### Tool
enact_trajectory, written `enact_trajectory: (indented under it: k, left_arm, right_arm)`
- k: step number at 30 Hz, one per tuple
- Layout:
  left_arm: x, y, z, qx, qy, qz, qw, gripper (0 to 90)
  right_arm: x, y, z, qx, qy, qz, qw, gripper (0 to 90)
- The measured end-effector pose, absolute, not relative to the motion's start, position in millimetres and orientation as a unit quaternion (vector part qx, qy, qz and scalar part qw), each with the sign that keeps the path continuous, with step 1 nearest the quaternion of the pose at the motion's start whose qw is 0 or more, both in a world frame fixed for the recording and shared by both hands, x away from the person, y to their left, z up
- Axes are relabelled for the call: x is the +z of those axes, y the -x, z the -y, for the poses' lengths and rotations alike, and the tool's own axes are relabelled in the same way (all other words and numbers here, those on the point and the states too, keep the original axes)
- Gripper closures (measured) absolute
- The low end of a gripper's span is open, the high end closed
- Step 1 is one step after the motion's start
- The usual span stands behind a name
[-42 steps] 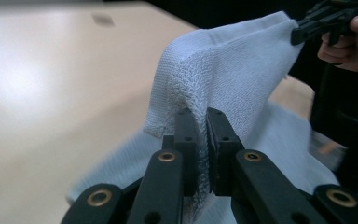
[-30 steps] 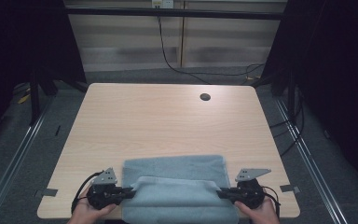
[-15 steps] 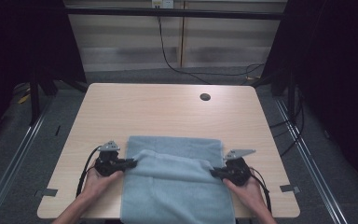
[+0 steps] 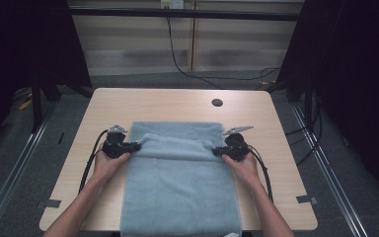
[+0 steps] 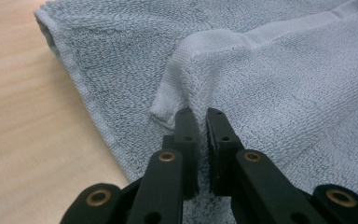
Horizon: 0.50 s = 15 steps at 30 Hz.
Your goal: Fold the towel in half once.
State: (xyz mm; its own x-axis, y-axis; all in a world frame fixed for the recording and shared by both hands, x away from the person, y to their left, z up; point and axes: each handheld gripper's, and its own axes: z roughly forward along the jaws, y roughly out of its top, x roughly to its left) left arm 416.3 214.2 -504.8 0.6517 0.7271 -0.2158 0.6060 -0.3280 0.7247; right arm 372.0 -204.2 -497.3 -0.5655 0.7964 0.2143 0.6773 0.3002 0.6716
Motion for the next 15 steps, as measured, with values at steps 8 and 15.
enact_trajectory:
  k: [8, 15]
  left_arm:
    - [-509.6, -440.0, -214.3, 0.085, -0.787, -0.442, 0.423, 84.5]
    - [-508.5, -458.0, -200.2, 0.097, -0.786, -0.45, 0.413, 84.4]
  right_arm:
    - [-501.0, -407.1, 205.5, 0.386, -0.48, -0.784, 0.078, 86.5]
    - [-501.4, -411.2, 206.5, 0.38, -0.5, -0.77, 0.114, 86.4]
